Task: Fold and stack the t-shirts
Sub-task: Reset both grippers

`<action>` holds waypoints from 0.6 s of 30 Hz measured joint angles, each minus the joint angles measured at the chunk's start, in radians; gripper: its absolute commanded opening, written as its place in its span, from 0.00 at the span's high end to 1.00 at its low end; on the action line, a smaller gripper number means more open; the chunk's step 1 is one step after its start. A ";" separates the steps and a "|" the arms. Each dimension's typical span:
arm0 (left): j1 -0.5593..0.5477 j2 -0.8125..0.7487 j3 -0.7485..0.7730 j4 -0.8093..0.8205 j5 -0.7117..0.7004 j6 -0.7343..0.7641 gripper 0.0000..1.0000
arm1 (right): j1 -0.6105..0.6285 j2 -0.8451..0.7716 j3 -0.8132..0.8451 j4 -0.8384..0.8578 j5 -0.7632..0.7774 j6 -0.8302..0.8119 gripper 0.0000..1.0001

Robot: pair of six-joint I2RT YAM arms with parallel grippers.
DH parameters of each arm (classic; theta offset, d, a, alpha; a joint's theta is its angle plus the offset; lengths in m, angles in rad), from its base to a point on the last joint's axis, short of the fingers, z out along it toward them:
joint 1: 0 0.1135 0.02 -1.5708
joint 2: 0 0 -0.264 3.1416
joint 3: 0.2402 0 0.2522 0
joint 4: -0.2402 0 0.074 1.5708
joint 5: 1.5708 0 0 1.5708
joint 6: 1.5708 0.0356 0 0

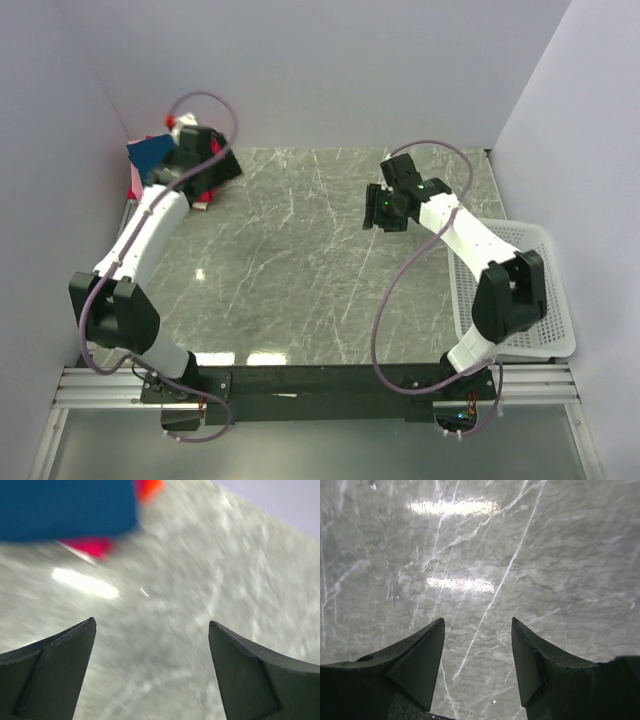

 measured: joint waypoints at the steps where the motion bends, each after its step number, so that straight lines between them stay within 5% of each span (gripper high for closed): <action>1: -0.042 -0.017 -0.035 0.011 -0.009 -0.014 0.01 | 0.000 -0.021 -0.014 0.014 0.010 0.003 0.37; 10: -0.326 -0.164 -0.249 0.071 -0.046 -0.051 0.01 | 0.000 -0.274 -0.218 0.159 0.116 0.028 0.38; 18: -0.391 -0.248 -0.306 0.097 -0.087 -0.046 0.01 | 0.005 -0.457 -0.396 0.213 0.153 0.070 0.37</action>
